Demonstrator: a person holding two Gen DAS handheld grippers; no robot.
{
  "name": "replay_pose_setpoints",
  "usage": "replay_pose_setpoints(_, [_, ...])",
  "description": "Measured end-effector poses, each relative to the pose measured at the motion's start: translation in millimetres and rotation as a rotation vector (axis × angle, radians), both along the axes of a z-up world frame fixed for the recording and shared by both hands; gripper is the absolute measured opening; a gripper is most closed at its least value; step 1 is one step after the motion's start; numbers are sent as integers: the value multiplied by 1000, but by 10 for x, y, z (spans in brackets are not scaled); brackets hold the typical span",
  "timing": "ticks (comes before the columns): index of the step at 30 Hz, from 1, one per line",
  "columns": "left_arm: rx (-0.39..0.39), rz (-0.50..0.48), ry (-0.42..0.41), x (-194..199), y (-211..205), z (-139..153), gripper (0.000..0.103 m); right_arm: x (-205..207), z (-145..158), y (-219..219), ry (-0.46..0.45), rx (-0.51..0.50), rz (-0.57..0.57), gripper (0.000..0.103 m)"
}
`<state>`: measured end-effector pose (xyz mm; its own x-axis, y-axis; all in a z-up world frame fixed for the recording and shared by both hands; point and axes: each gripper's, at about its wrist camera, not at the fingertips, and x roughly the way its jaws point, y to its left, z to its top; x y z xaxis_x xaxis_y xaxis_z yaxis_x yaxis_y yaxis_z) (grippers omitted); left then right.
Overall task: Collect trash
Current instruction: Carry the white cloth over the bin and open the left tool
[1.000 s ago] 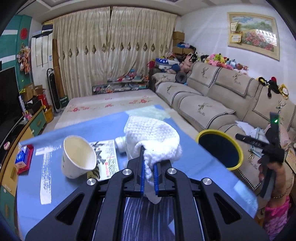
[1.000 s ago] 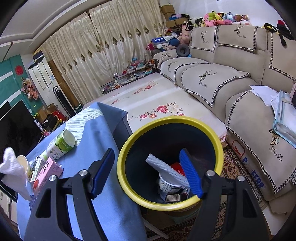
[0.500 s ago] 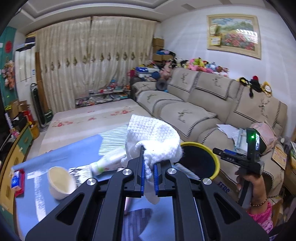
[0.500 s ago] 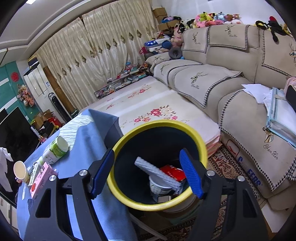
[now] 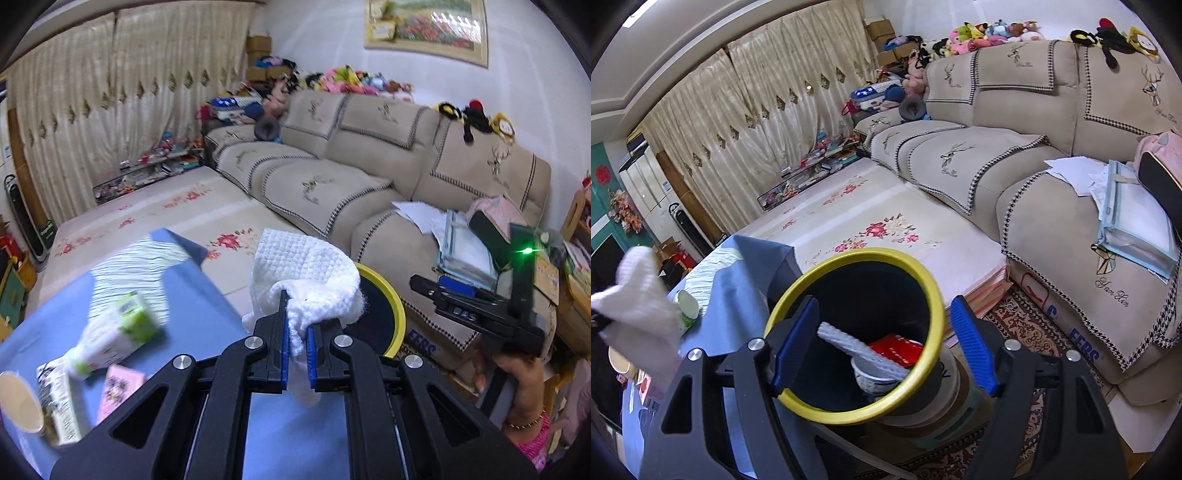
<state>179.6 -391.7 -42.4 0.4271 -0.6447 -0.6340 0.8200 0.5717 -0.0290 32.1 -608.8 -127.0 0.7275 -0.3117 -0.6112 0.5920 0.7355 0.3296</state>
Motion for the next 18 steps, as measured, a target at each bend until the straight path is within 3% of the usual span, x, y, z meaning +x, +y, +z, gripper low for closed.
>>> replay_pose_setpoints(6, [68,-30,34,135,-657,-368,8,-136,-22,-156,-5,8,-37,70])
replay_pose_setpoints(15, [137,-46,62,240,-1238,-813,8,-198,-73,-287,4,23,-61,70])
replay_pose_setpoints(17, [143,-33,65,273,-1292,-866,19,-207,-69,-284,6,15,-65,70])
replay_pose_setpoints(18, [146,-22,64,301,-1270,-891,44,-209,-66,-285,7,14,-66,70])
